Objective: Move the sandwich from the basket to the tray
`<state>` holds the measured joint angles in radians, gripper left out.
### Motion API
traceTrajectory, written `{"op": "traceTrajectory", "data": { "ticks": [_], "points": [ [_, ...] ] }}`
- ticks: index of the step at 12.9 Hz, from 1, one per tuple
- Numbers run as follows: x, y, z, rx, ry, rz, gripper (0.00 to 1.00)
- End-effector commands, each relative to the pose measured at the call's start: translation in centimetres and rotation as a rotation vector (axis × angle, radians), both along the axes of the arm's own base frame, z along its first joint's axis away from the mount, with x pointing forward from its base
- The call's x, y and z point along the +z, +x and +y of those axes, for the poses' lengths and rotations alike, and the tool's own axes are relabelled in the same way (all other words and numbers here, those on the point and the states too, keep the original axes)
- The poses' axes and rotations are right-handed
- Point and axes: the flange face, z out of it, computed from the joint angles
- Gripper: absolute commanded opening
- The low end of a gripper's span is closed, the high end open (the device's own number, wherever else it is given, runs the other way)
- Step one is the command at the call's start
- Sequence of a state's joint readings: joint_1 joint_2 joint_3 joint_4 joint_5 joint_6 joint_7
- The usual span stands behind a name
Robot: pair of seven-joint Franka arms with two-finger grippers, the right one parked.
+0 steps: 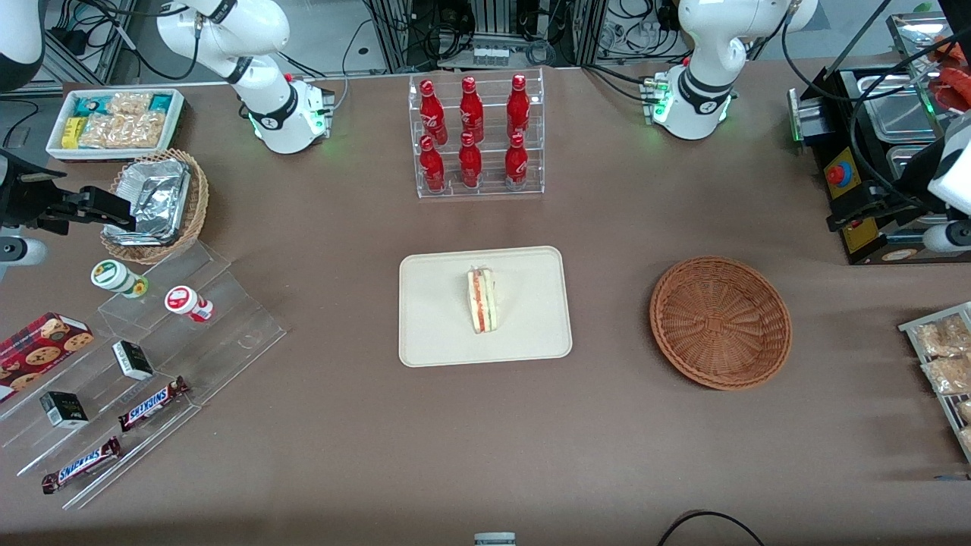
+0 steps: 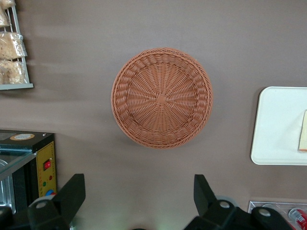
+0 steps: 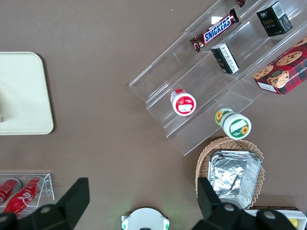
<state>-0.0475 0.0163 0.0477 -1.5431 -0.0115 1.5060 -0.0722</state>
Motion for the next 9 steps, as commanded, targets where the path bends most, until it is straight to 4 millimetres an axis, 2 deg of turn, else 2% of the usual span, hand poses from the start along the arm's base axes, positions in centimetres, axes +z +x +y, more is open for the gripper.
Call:
{"op": "traceTrajectory", "data": {
  "ticks": [1, 4, 5, 7, 8, 9],
  "points": [
    [1.0, -1.7, 0.0, -0.031, -0.013, -0.014, 1.0],
    [1.0, -3.7, 0.0, -0.036, -0.008, -0.023, 1.0],
    [1.6, -4.1, 0.1, -0.034, -0.009, -0.034, 1.0],
    [1.8, -3.9, -0.3, -0.04, -0.009, -0.041, 1.0],
    [1.9, -3.3, 0.2, -0.026, -0.015, -0.046, 1.0],
    [1.7, -2.3, -0.9, -0.048, -0.01, -0.042, 1.0]
  ]
}}
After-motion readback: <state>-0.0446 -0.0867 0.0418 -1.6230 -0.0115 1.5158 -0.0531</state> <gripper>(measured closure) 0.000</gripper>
